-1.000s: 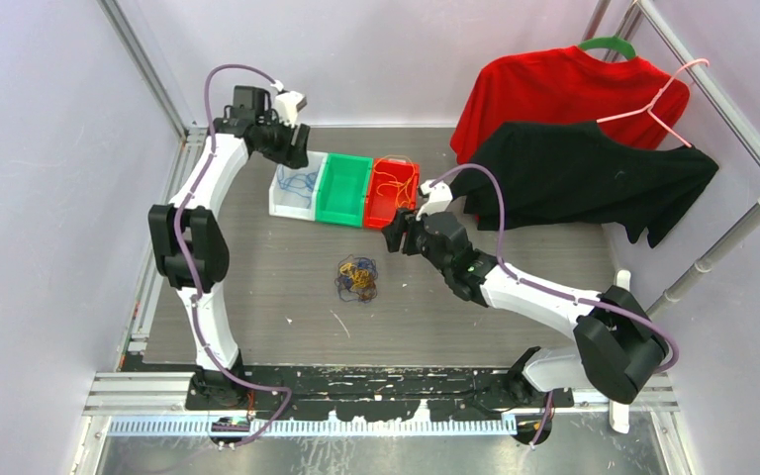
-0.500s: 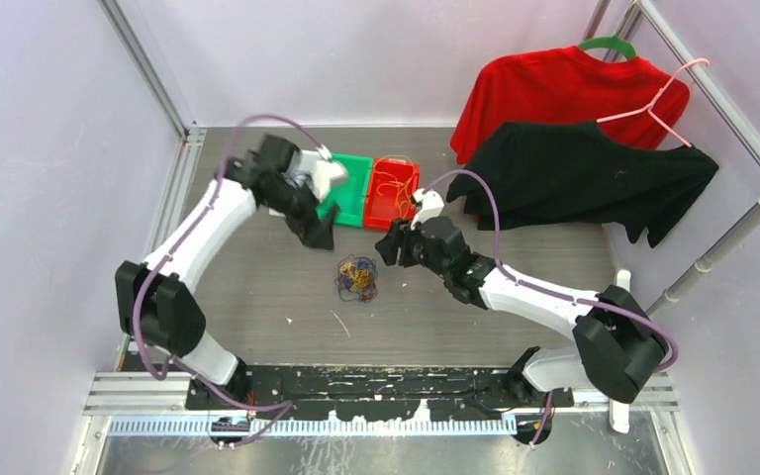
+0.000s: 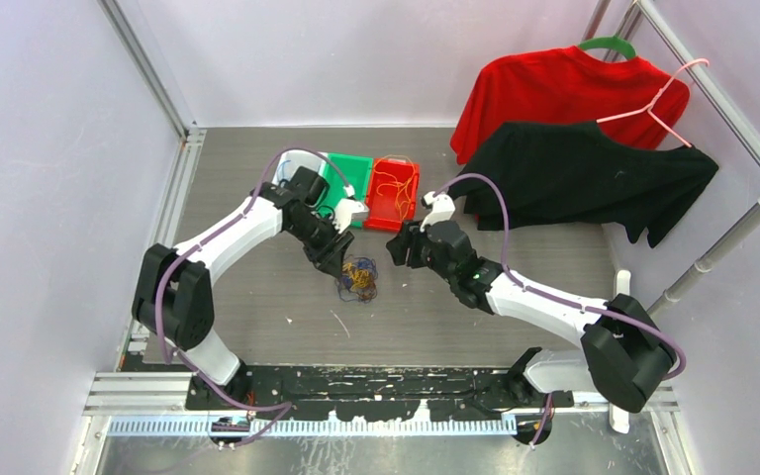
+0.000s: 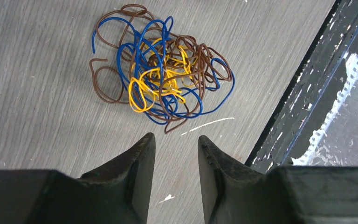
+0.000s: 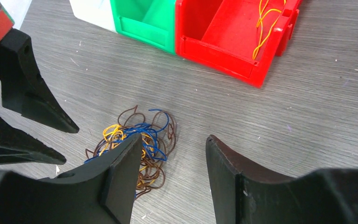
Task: Untangle the cables
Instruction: Place the cable in the bin, then untie the cable.
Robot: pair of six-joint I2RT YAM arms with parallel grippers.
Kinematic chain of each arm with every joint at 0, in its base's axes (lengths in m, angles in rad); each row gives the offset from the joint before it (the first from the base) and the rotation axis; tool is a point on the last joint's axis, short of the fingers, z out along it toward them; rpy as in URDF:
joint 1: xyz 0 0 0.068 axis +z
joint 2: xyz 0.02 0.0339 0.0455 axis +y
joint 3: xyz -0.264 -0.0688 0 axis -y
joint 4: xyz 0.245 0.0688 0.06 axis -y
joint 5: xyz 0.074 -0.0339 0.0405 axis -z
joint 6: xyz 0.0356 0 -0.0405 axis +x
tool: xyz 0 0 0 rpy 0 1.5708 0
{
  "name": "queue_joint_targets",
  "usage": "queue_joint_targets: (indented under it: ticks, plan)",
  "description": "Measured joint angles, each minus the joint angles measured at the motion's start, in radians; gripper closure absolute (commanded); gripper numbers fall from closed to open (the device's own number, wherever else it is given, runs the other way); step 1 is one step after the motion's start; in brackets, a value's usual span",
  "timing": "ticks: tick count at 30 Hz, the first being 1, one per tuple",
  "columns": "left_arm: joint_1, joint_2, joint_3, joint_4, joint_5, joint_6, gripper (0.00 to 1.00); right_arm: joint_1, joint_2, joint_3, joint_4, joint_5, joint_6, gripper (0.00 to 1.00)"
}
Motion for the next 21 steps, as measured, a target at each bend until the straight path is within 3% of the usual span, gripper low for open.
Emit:
queue_joint_targets:
  ticks: [8,18,21]
  plan:
    - [0.0,0.038,-0.069,0.089,0.013,-0.016,0.66,-0.006,-0.004,-0.004,0.0,0.012,0.003,0.43]
    - [0.0,0.058,-0.112,0.188,0.006,-0.066,0.99,-0.006,-0.004,-0.004,0.0,0.013,0.016,0.49]
    - [0.0,0.063,-0.112,0.198,0.0,-0.071,1.0,-0.006,-0.004,-0.004,0.0,0.012,0.022,0.52]
